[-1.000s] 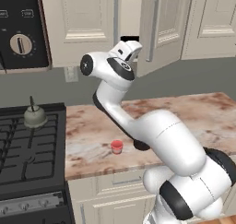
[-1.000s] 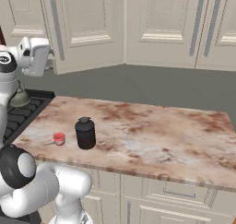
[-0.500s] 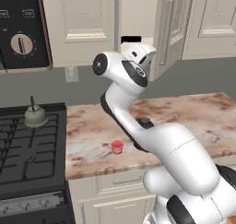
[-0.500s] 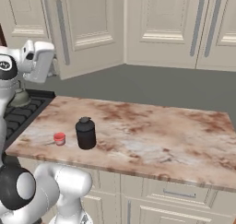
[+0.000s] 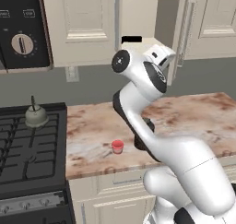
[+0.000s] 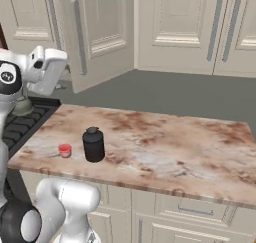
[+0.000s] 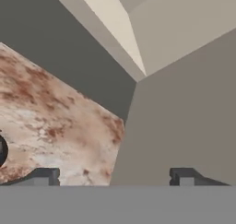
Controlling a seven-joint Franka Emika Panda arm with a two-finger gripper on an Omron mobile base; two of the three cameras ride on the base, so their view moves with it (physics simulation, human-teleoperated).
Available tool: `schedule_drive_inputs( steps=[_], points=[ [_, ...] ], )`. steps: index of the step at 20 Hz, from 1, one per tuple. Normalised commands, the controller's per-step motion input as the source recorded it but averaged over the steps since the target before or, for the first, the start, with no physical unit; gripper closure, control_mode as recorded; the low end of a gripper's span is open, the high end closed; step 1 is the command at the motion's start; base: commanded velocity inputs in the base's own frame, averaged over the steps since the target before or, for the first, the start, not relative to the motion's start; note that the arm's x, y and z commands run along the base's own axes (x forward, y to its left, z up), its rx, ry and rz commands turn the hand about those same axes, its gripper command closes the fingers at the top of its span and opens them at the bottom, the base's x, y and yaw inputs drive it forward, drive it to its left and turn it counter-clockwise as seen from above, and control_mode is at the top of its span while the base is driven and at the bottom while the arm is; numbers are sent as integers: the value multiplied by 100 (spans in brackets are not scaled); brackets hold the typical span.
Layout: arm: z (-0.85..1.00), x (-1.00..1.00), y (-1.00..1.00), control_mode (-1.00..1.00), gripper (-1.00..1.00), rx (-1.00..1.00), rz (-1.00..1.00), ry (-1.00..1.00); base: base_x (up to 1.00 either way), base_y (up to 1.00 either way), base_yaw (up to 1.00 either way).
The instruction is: Pick the pan from the cabinet and place it on the stove. Then turn on the stove burner for the pan.
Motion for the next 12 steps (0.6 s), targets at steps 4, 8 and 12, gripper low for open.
schedule_drive_inputs(
  steps=[4,8,12],
  points=[
    [-38,-38,-97,-100,-100,9,0,0,0,0,0],
    [-36,-37,-100,-100,-100,6,0,0,0,0,0],
    [-31,-29,-100,-100,-100,6,0,0,0,0,0]
  ],
)
